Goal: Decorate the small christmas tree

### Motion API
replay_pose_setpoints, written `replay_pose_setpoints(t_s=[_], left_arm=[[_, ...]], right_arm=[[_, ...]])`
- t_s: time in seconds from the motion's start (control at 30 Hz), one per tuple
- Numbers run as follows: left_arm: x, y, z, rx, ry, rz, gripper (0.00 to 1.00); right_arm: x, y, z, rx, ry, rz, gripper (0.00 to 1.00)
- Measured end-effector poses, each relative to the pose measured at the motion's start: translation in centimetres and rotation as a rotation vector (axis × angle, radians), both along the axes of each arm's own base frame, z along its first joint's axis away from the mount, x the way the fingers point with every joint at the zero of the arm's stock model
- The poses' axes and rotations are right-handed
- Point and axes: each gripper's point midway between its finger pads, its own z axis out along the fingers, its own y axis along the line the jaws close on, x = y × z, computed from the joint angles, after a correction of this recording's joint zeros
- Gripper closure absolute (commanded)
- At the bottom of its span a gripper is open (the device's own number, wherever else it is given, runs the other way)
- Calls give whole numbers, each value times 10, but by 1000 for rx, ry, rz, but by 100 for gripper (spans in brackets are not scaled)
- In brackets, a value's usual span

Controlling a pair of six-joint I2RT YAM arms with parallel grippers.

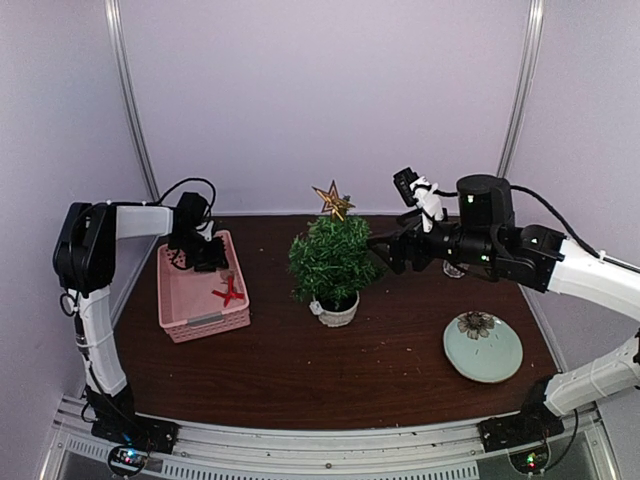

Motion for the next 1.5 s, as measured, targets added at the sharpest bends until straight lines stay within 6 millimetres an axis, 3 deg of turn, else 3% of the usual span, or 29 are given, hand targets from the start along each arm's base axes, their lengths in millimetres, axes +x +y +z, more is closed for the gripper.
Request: replay_pose_setpoints(t_s=[0.2,0.37,0.57,0.67,0.87,1.0,1.17,1.33,1.5], left_arm=[[7,-1,-15,5,19,0,72],[5,-2,-19,2,30,-9,99],[-4,3,-6,-12,9,1,100],[-5,9,25,-25,-65,19,100],[-5,12,122,-92,-351,60,100],[-23,12,176,-165,-583,57,100],[-52,13,222,-141,-797,-18,100],[-75,14,273,61,-999,-94,100],[-98,18,299,50,-1070,-53,100]], right_arm=[[-1,-5,-3,-14,13,-14,8],[-3,-9,-1,-15,11,-21,8],[-5,-10,2,-12,8,-21,8],[-6,-12,5,-7,3,-21,8],[-11,-16,13,8,-5,-21,10],[-12,-16,11,19,17,-22,11],[-16,-13,11,30,30,-6,11],[-20,-9,12,38,36,13,13],[-21,-2,14,41,40,26,22]])
